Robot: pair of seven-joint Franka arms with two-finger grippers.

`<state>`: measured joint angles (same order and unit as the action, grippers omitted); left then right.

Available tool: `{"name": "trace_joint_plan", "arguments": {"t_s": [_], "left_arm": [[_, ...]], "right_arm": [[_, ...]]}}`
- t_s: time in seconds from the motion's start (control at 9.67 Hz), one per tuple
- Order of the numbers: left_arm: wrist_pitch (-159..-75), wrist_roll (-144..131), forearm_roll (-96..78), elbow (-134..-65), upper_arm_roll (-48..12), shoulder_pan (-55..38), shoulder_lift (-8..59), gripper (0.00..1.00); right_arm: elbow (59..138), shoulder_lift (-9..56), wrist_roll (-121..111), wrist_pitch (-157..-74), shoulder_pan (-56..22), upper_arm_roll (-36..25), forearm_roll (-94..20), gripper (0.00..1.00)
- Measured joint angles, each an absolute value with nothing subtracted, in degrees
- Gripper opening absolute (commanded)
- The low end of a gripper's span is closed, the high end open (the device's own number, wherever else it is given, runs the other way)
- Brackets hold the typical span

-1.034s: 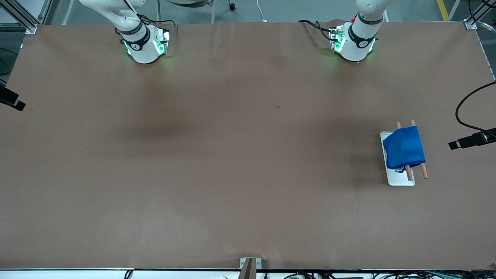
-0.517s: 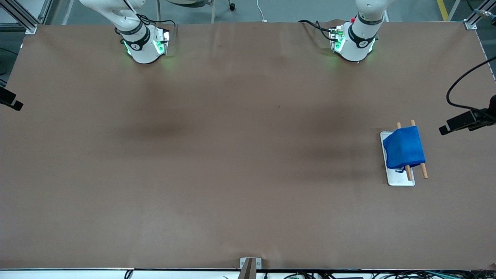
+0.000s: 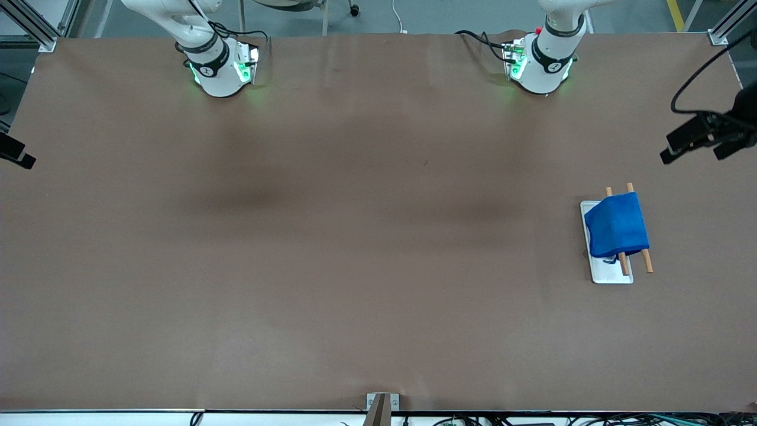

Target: Right arm passes towel to left arm to hang

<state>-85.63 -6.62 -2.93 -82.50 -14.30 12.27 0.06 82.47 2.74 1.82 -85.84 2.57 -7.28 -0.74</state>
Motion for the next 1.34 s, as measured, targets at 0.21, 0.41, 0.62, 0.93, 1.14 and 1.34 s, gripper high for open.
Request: {"name": "trace_joint_plan", "arguments": {"t_s": [0.21, 0.41, 0.62, 0.93, 1.14, 1.34], "left_arm": [[-85.02, -3.27, -2.92, -87.46, -11.23, 9.59, -4.55, 1.0], [-85.07, -2.6, -2.91, -92.14, -10.81, 8.81, -7.95, 1.0], [-85.25, -2.6, -0.79, -93.98, -10.82, 7.68, -8.99, 1.0], [-85.71, -2.35, -0.27, -94.2, -10.81, 7.59, -8.54, 1.0], [-86.05, -2.15, -0.27, -93.03, -10.82, 7.57, -7.17, 1.0], [-86.06, -2.14, -0.27, -92.02, -10.91, 7.29, -6.32, 1.0]], "right_arm": [[82.47, 2.74, 1.82, -85.84, 2.57, -7.28, -0.74, 1.0], [82.48, 2.74, 1.82, -85.84, 2.57, -7.29, -0.74, 1.0], [82.48, 2.74, 1.82, -85.84, 2.57, -7.28, -0.74, 1.0], [82.48, 2.74, 1.82, -85.84, 2.57, -7.28, -0.74, 1.0], [82.49, 2.76, 1.82, -85.76, 2.58, -7.29, -0.74, 1.0], [83.04, 2.82, 1.82, -85.75, 2.71, -7.33, -0.74, 1.0]]}}
